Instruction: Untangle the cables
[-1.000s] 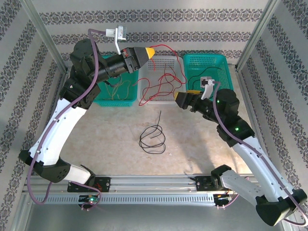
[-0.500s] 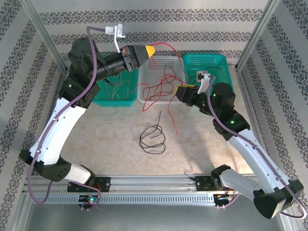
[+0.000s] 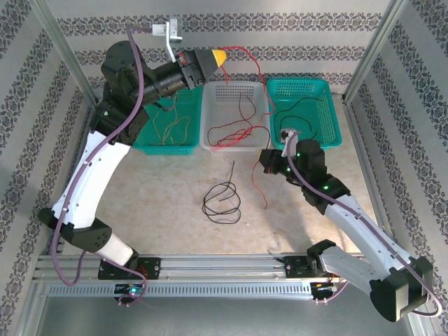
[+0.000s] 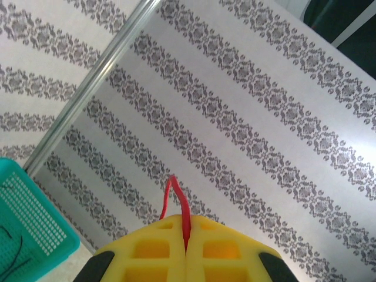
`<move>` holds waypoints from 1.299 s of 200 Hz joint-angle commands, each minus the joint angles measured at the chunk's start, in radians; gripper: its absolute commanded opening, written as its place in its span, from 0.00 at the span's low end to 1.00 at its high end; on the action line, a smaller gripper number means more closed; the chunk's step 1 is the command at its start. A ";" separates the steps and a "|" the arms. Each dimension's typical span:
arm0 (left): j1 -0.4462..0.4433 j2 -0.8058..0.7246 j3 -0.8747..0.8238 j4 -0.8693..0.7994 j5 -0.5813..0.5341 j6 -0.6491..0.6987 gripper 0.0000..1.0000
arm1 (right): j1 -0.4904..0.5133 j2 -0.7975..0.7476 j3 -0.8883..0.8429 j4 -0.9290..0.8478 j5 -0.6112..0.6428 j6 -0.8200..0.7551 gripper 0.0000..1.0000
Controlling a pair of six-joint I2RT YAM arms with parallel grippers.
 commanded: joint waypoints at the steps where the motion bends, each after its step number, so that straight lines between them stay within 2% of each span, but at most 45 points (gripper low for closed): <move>1: 0.033 0.025 0.096 0.008 -0.031 0.013 0.00 | -0.010 0.005 -0.079 -0.011 0.046 0.052 0.00; 32: 0.072 0.066 0.143 0.019 -0.043 -0.005 0.00 | -0.020 -0.029 -0.140 -0.067 0.098 0.078 0.00; 65: 0.113 0.105 0.146 0.030 -0.042 -0.010 0.00 | -0.040 -0.075 -0.117 -0.131 0.104 0.078 0.00; 123: 0.142 0.181 0.091 0.074 -0.028 0.026 0.00 | -0.106 -0.155 0.132 -0.343 0.266 0.117 0.00; 143: 0.141 0.212 0.017 0.168 -0.010 -0.002 0.00 | -0.137 -0.160 0.226 -0.414 0.316 0.132 0.00; 165: 0.141 0.250 -0.063 0.265 -0.005 -0.013 0.00 | -0.165 -0.149 0.308 -0.453 0.302 0.140 0.00; 189: 0.141 0.297 -0.108 0.301 -0.018 0.005 0.00 | -0.166 -0.140 0.375 -0.486 0.283 0.140 0.00; 260: 0.141 0.434 -0.102 0.321 -0.054 0.063 0.00 | -0.167 -0.169 0.396 -0.501 0.245 0.157 0.00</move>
